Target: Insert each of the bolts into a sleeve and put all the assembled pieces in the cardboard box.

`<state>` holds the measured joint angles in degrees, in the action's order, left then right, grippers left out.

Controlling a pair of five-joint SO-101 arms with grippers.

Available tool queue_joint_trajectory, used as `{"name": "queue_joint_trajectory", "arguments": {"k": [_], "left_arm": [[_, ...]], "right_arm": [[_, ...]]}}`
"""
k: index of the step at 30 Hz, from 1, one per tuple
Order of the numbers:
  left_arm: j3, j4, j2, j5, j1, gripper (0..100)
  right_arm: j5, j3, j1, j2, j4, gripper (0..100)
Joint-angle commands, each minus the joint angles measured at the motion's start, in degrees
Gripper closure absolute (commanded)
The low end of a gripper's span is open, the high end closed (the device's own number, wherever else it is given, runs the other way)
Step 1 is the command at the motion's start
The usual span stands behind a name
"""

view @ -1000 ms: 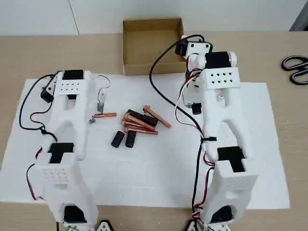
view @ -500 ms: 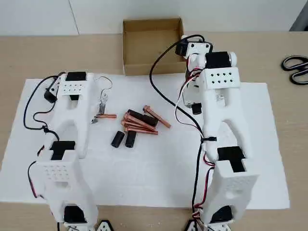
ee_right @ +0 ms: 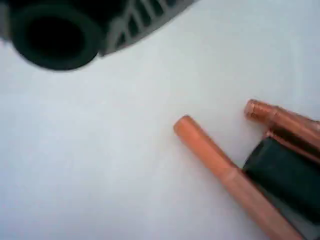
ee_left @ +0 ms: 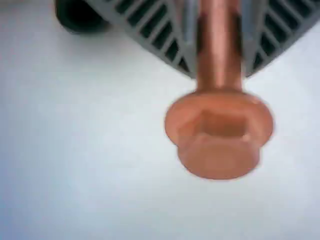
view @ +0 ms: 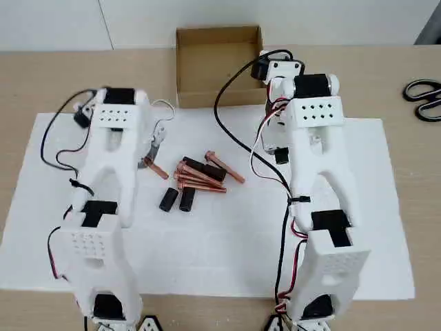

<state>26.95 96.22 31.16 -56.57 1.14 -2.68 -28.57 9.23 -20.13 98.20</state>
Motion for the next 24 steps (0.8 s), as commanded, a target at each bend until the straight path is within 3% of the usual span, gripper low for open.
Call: {"name": "queue_joint_trajectory", "arguments": {"k": [1, 14, 24], "left_arm": [[6.73, 4.31, -0.79, 11.87, -0.18, 100], [-1.45, 2.9, -0.7, 61.01, 2.55, 100], [-5.76, -3.96, -0.62, 64.35, 2.46, 98]], "right_arm": [[0.53, -3.16, -0.22, 3.65, 0.66, 99.5], [0.53, -3.08, 0.04, 3.65, 0.66, 99.5], [0.62, -3.08, 0.04, 3.65, 0.75, 99.5]]}}
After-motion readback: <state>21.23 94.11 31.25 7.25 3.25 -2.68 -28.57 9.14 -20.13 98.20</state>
